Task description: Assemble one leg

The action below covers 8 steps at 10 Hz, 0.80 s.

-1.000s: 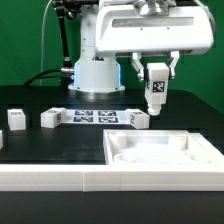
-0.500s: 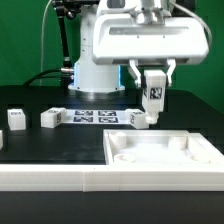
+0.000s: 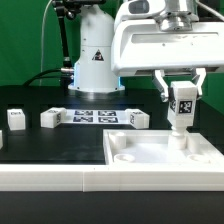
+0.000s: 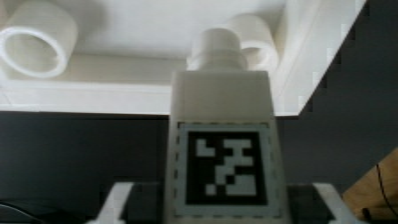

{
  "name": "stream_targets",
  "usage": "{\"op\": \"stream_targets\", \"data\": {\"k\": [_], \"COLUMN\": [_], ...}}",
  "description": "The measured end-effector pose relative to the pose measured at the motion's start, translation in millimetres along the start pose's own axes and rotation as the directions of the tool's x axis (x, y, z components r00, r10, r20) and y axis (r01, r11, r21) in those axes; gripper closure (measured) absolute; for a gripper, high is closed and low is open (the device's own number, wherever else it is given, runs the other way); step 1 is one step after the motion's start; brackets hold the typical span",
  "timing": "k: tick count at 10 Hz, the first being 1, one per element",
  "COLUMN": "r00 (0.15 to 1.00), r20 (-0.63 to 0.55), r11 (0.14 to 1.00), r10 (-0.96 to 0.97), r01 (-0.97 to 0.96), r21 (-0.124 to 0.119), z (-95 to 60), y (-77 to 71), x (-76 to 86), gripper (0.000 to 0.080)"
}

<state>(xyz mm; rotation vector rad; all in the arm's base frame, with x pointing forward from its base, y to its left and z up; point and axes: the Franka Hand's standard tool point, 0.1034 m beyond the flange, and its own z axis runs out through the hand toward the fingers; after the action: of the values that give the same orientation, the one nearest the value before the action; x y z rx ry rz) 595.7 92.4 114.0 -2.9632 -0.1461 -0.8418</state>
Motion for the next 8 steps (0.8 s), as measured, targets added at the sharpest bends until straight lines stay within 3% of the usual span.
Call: {"op": "stream_targets", "data": {"k": [4, 8], "r00": [1.000, 1.000], "r20": [0.001, -0.015], "r11": [1.000, 1.000], "r10": [0.000, -0.004], "r01": [0.000, 0.004], "r21": [0.000, 0.008], "z": [0.4, 21.1], "y": [-0.1, -7.2], "x": [-0.4, 14.7], "gripper": [0.0508, 0.0508]}}
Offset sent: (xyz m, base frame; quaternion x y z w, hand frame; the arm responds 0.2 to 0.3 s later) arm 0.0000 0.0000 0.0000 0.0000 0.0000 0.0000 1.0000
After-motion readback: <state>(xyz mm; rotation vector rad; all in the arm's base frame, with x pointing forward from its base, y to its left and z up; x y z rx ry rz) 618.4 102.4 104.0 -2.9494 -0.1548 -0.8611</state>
